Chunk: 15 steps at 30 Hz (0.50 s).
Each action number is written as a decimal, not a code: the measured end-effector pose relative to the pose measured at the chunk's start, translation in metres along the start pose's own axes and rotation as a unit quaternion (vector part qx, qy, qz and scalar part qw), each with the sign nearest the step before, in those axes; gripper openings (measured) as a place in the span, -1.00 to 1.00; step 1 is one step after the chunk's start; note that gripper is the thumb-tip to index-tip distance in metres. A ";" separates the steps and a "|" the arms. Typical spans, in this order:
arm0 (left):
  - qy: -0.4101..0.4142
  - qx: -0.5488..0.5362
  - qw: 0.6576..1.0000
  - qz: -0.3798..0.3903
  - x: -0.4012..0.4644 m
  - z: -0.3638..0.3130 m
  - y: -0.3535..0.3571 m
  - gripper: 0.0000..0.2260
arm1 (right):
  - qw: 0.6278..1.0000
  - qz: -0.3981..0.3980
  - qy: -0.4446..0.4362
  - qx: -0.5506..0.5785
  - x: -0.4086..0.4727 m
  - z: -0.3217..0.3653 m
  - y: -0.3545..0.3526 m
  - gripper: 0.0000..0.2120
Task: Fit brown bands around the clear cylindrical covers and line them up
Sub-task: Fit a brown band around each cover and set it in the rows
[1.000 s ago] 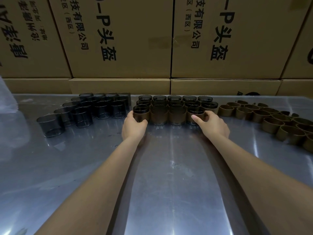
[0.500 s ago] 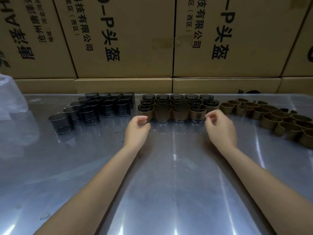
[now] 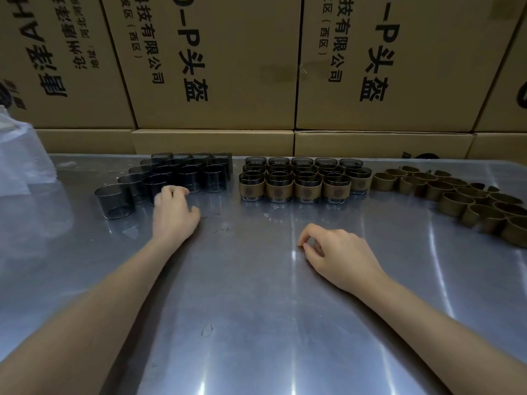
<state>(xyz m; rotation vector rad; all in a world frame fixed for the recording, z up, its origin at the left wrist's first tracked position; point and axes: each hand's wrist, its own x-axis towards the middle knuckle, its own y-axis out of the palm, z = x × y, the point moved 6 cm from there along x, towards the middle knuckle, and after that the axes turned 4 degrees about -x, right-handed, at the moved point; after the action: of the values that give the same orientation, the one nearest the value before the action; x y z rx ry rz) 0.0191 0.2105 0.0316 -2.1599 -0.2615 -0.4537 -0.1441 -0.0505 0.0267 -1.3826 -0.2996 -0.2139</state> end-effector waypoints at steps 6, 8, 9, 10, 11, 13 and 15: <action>0.052 0.162 0.985 -0.023 0.023 0.015 0.000 -0.59 | 1.000 -0.004 -0.006 0.009 0.004 -0.004 0.004 -0.94; 0.072 0.175 0.982 -0.025 0.025 0.011 0.001 -0.59 | 1.000 -0.007 -0.007 0.009 0.004 -0.005 0.005 -0.95; 0.098 0.188 0.977 -0.026 0.025 0.007 0.003 -0.59 | 1.000 -0.007 -0.008 0.009 0.004 -0.005 0.005 -0.95; 0.131 0.206 0.969 -0.024 0.025 0.003 0.004 -0.60 | 1.000 -0.006 -0.011 0.007 0.005 -0.004 0.006 -0.94; 0.165 0.226 0.960 -0.020 0.026 -0.003 0.007 -0.61 | 1.000 -0.003 -0.013 0.004 0.005 -0.004 0.006 -0.95; 0.210 0.257 0.943 0.002 0.028 -0.013 0.015 -0.62 | 1.000 0.003 -0.015 -0.001 0.006 -0.003 0.007 -0.95; 0.233 0.268 0.934 0.023 0.031 -0.023 0.025 -0.63 | 1.000 0.006 -0.015 0.000 0.007 -0.003 0.007 -0.95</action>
<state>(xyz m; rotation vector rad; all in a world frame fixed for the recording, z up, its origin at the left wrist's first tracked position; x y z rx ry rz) 0.0508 0.1777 0.0381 -1.4717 -0.0545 -0.7542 -0.1346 -0.0515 0.0217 -1.3884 -0.3161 -0.1844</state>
